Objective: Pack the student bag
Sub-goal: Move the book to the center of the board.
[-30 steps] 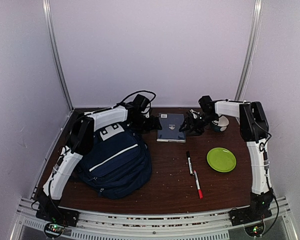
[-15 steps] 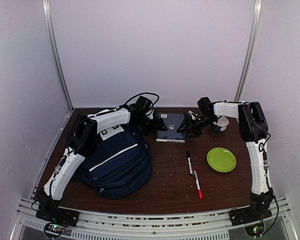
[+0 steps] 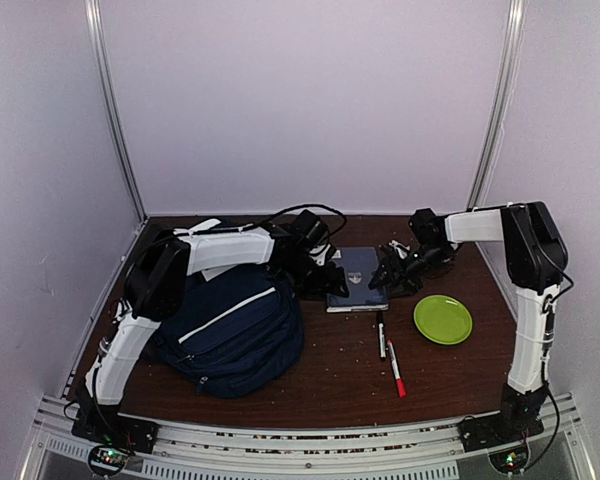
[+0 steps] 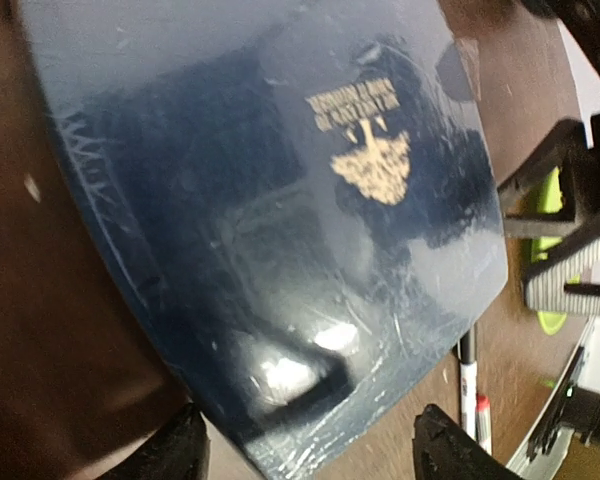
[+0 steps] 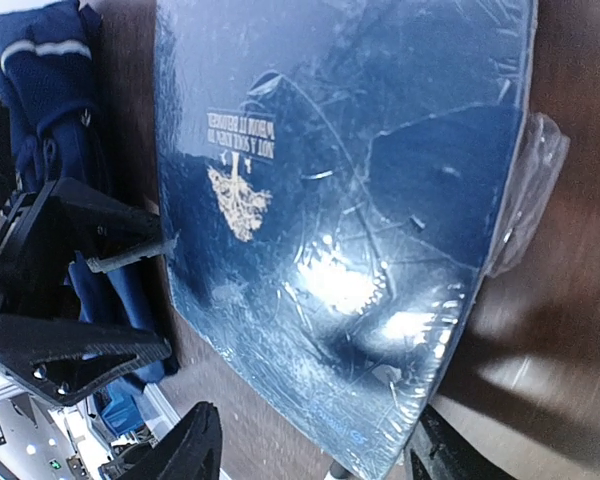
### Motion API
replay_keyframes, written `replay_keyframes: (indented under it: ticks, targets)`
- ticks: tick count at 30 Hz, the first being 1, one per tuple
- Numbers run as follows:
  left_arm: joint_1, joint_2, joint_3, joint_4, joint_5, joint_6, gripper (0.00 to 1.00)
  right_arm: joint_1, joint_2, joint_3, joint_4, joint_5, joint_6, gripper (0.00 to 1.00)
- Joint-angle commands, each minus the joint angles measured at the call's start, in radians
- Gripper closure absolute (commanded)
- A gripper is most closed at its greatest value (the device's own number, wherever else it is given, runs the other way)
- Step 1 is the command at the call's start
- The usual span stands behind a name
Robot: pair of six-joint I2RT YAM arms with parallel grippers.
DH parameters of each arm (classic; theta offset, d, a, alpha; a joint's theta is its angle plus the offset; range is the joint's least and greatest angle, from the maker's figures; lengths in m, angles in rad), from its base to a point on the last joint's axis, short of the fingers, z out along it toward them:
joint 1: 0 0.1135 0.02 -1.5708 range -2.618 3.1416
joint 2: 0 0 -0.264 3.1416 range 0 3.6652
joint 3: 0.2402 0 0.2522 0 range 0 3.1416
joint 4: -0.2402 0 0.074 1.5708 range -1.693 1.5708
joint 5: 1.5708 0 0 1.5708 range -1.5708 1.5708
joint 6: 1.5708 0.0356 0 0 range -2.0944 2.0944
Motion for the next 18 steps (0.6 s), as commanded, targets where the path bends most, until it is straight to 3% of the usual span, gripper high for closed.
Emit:
replay_keyframes:
  ticks: [1,12,18]
  targets:
    - [-0.072,-0.152,-0.08,0.114,0.036,0.043,0.28,0.048,-0.138,-0.081,0.06,-0.066,-0.022,0.37]
    - [-0.098,-0.316,-0.289,0.162,-0.009,0.044,0.29,0.14,-0.215,-0.17,0.029,-0.051,-0.085,0.37]
    - [-0.084,-0.331,-0.281,0.034,-0.189,0.068,0.22,0.098,-0.249,-0.182,0.051,0.079,-0.055,0.37]
